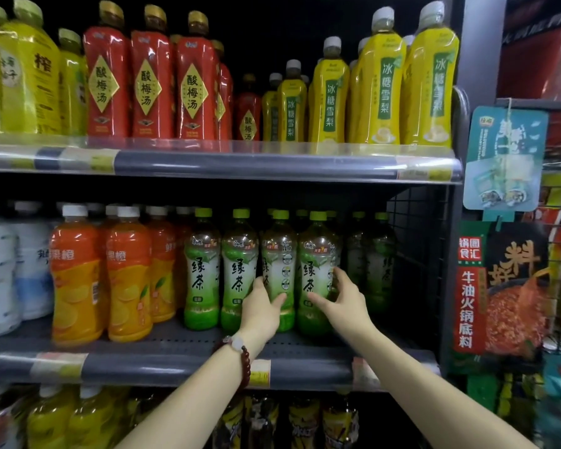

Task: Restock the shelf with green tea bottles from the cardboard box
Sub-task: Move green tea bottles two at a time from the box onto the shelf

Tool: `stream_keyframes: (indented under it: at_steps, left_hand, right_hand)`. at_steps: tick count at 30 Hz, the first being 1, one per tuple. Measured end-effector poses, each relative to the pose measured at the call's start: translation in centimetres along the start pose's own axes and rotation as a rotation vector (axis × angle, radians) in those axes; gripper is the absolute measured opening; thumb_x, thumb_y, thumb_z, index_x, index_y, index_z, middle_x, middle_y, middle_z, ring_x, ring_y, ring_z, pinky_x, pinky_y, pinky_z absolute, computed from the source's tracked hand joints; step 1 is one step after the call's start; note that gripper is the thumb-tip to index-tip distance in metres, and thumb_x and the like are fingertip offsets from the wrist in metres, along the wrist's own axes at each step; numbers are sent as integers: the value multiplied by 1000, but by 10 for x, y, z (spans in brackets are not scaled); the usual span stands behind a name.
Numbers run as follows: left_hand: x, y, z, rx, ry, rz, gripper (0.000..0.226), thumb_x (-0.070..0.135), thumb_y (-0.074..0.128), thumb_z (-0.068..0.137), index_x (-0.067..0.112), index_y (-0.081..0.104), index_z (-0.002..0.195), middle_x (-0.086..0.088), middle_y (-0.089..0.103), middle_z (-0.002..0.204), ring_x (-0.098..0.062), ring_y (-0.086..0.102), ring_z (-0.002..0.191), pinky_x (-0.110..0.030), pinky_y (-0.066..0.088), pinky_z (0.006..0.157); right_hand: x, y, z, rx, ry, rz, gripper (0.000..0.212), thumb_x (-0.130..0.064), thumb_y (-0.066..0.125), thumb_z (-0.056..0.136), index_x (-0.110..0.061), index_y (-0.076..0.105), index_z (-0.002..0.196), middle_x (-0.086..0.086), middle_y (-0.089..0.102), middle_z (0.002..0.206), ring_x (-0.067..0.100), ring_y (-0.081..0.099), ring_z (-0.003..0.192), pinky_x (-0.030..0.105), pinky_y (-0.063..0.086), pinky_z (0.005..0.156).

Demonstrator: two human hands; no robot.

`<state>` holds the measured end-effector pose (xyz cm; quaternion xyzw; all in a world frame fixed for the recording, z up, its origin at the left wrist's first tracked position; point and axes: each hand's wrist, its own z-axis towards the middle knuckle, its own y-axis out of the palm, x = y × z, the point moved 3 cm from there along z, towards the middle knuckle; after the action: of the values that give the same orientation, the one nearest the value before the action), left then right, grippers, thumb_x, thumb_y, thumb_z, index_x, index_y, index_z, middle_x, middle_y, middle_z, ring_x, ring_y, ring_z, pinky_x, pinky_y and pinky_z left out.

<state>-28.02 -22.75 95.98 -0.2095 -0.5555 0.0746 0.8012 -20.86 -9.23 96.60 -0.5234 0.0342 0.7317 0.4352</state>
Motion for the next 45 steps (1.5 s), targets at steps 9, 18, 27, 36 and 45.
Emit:
stream_keyframes:
  at_steps: [9, 18, 27, 36, 45]
  left_hand:
    - [-2, -5, 0, -26, 36, 70, 58, 19, 46, 97, 13, 19, 148, -11, 39, 147, -26, 50, 124, -32, 44, 96]
    - [19, -12, -5, 39, 111, 474, 30, 22, 53, 93, 0, 51, 113, -15, 63, 107, -23, 65, 90, -28, 54, 75]
    - [18, -22, -40, 45, 254, 449, 46, 23, 64, 87, 4, 51, 126, -16, 63, 115, -25, 65, 94, -32, 55, 83]
    - [27, -5, -92, -51, 418, 440, 48, 28, 70, 81, 12, 55, 125, -9, 63, 118, -23, 59, 108, -30, 46, 90]
    - [32, 73, -137, -289, 505, 374, 39, 26, 74, 77, 11, 62, 111, -8, 67, 104, -22, 62, 99, -26, 44, 84]
  right_hand:
    - [-2, -1, -4, -33, 23, -1, 81, -34, 68, 85, -19, 23, 150, 7, 39, 150, 25, 36, 139, 36, 34, 110]
    - [-12, -9, -12, -43, -9, -242, 54, -27, 66, 87, -10, 43, 133, 8, 64, 115, 19, 60, 98, 29, 50, 84]
    - [-17, -35, -27, -140, -63, -383, 43, -19, 67, 85, -10, 54, 125, 13, 64, 114, 26, 63, 96, 30, 52, 81]
    - [-12, -73, -67, -209, -170, -523, 46, -20, 70, 81, -6, 59, 123, 13, 65, 116, 28, 61, 107, 36, 52, 89]
    - [40, -139, -120, -145, -25, -596, 37, -23, 71, 80, -6, 65, 112, 14, 69, 108, 30, 62, 104, 35, 48, 88]
